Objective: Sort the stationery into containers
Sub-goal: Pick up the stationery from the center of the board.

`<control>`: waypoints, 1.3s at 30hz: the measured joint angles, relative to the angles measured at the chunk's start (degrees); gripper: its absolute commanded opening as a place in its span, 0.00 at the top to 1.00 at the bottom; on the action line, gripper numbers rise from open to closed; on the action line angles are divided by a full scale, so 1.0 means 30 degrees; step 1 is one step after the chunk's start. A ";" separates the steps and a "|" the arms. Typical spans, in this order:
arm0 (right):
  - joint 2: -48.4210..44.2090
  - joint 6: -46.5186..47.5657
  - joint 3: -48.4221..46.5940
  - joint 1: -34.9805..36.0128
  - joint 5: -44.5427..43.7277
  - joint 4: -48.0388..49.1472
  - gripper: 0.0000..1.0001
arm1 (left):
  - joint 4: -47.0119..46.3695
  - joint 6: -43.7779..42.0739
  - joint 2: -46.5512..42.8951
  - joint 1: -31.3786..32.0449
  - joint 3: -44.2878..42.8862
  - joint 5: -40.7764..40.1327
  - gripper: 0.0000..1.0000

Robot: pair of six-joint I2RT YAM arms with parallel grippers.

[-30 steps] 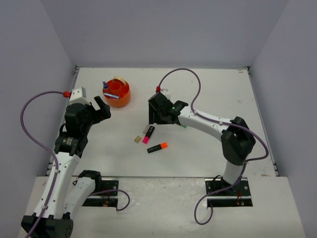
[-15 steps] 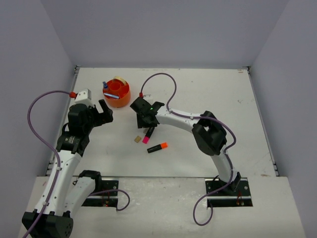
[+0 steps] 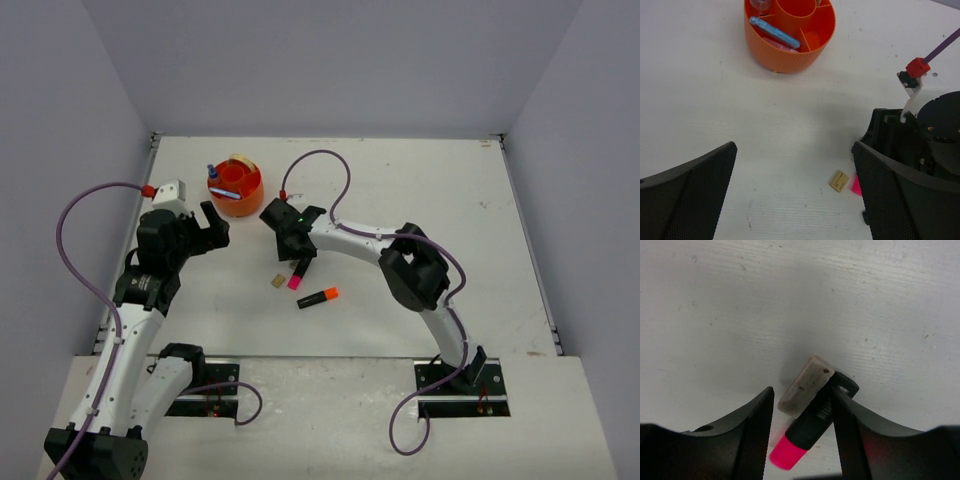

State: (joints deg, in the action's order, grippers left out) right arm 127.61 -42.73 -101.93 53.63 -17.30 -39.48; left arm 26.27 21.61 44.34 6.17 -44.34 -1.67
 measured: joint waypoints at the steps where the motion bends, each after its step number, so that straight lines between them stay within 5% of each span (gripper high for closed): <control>1: 0.0019 0.0027 -0.0019 0.0000 0.0000 0.0000 0.49 | -0.0004 0.0000 0.0000 0.0000 0.0000 0.0000 0.00; 13: 0.1885 0.0950 -0.2356 -0.0138 0.0245 -0.1574 0.54 | -0.0012 -0.0044 -0.0018 0.0000 0.0000 0.0069 0.00; 25: 0.1487 0.1117 -0.1547 -0.0097 0.0435 -0.0509 1.00 | -0.0014 -0.0058 -0.0034 0.0000 0.0000 0.0268 0.00; 29: 0.0755 0.1526 -0.0296 -0.0109 0.0484 0.0454 1.00 | -0.0038 0.0033 -0.0004 0.0000 0.0000 0.0884 0.00; 33: -0.1019 0.2439 0.2156 -0.0034 0.0580 0.1371 1.00 | -0.0581 0.0632 0.0086 -0.0006 0.0255 0.2632 0.00; 39: -0.5965 0.3307 0.5305 -0.0099 0.1158 0.2447 1.00 | -0.4796 0.2685 0.0080 0.0031 0.3286 0.8680 0.00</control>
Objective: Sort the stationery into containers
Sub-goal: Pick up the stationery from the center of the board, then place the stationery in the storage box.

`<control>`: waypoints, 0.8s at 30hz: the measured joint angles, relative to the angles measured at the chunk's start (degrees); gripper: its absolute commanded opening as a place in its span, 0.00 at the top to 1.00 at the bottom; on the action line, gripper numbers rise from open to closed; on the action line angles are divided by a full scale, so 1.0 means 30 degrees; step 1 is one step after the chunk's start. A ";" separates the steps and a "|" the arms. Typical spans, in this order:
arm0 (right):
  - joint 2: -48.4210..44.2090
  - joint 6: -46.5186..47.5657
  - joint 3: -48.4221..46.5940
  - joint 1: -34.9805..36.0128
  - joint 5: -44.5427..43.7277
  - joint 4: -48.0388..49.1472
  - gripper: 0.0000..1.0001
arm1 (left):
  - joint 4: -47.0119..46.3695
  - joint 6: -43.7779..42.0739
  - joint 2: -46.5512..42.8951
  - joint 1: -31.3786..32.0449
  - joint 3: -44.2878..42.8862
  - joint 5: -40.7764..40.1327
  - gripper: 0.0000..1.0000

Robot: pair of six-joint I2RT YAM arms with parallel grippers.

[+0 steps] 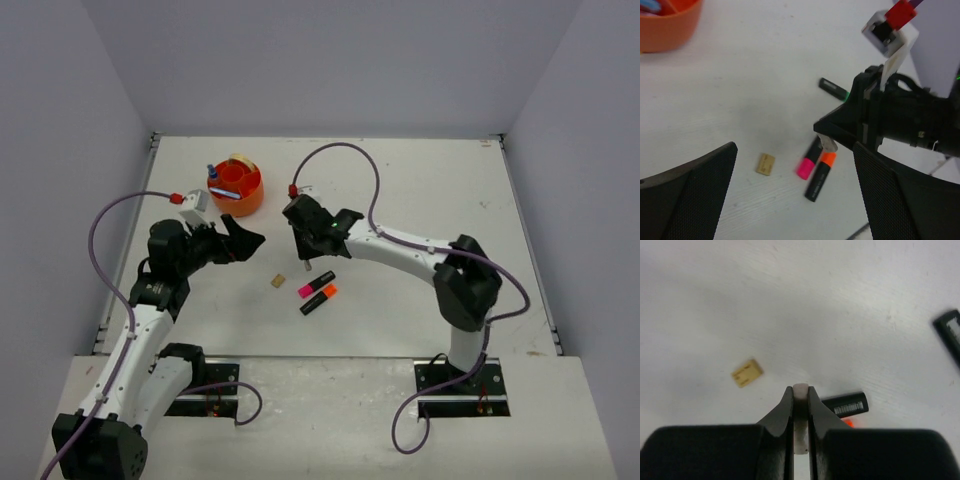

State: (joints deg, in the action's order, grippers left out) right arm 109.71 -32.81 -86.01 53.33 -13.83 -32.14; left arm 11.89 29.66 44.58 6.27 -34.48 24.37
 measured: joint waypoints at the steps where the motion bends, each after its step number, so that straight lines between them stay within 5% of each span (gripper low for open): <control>1: -0.1122 0.0102 0.0593 -0.0102 0.0403 0.0496 1.00 | -0.1098 0.0654 0.0037 0.0005 0.0626 0.1094 0.00; 9: -0.9430 0.0443 0.4112 -0.2824 0.7044 0.6111 1.00 | -1.1045 0.6214 0.1270 0.2028 0.3380 0.6552 0.13; 13: -1.0756 -0.0261 0.5173 -0.2833 1.0261 0.8779 1.00 | -1.3529 0.6417 0.1973 0.4708 0.2764 0.7158 0.35; 19: -1.1358 -0.1342 0.6324 -0.2692 1.3294 1.1299 1.00 | -1.6078 0.6930 0.2662 0.5213 0.2434 0.7673 0.65; 24: -1.1373 -0.1950 0.6707 -0.2797 1.4000 1.2358 1.00 | -1.8028 0.7774 0.2967 0.5474 0.2426 0.8278 0.76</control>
State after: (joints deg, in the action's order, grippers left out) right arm 75.59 -38.66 -65.89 44.94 28.17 4.93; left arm -42.20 52.98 53.48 22.69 -27.20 49.20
